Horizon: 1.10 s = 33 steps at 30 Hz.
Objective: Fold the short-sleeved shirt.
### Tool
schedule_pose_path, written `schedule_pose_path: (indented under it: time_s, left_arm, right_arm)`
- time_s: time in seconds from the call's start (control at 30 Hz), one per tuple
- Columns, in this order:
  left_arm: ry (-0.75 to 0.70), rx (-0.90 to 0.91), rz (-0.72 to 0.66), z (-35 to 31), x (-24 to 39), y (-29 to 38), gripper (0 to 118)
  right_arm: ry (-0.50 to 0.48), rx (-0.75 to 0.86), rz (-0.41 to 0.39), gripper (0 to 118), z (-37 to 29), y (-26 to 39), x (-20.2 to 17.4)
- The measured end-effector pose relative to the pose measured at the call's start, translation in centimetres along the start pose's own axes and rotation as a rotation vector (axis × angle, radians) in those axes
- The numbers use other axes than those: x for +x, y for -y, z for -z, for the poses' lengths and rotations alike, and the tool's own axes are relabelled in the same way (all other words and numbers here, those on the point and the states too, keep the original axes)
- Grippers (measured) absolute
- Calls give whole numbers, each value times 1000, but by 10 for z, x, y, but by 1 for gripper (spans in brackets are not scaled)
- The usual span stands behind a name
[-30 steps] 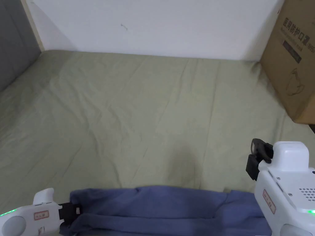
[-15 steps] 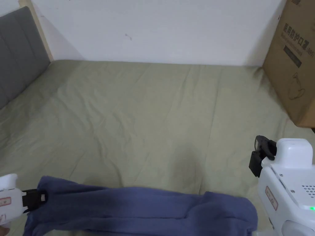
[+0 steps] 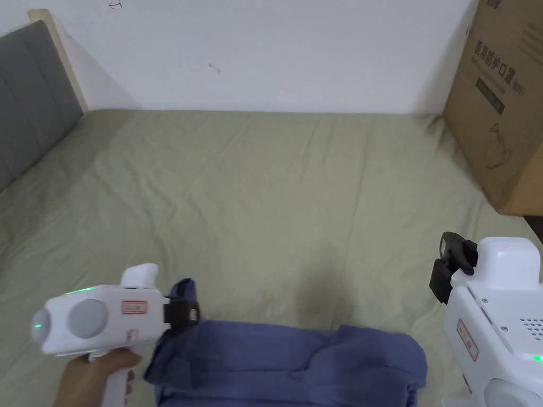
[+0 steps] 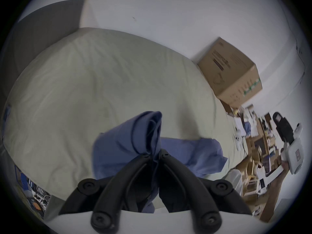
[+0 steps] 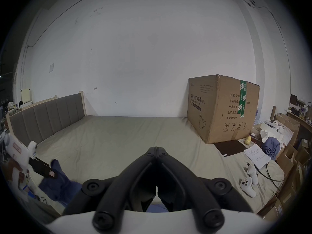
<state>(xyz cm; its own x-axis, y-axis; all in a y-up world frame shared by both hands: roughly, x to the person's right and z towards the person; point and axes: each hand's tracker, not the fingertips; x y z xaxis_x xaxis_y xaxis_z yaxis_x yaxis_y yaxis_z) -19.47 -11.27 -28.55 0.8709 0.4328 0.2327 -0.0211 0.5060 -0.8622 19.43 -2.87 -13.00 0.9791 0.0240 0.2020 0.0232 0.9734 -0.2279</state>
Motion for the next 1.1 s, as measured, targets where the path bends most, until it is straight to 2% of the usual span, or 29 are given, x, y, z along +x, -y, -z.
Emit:
schedule_pose_path:
  time_s: [0.13,0.33,0.37,0.4,0.47,0.5,0.63,0.73,0.93,1.0,1.03,1.1]
  left_arm:
    - [20,-78,29,48,38,10,5]
    - [-81,-212,60,118,66,32,9]
    - [-112,-221,65,126,67,36,20]
    - [-137,-228,69,131,69,39,38]
    - [-136,-252,45,136,72,42,84]
    - [-115,-257,26,135,73,43,86]
    - [-1,-146,-23,107,76,41,86]
    - [19,-63,-23,78,73,30,86]
    - [-82,214,130,23,60,17,86]
    - [-139,276,164,14,52,19,82]
    - [-147,293,173,13,48,21,74]
    - [-143,286,211,16,39,24,23]
  right_arm:
    - [15,-3,8,0,-4,3,9]
    - [46,-15,11,0,-8,7,23]
    - [49,-16,11,0,-9,7,25]
    - [52,-16,11,0,-9,7,26]
    - [61,-18,11,0,-11,7,30]
    - [65,-19,11,0,-11,7,31]
    - [73,-18,21,0,-12,7,34]
    - [72,-16,20,0,-13,6,34]
    - [58,2,17,0,-12,0,28]
    - [51,7,14,0,-12,-2,26]
    - [49,10,12,0,-12,-3,25]
    - [42,13,10,0,-11,-4,23]
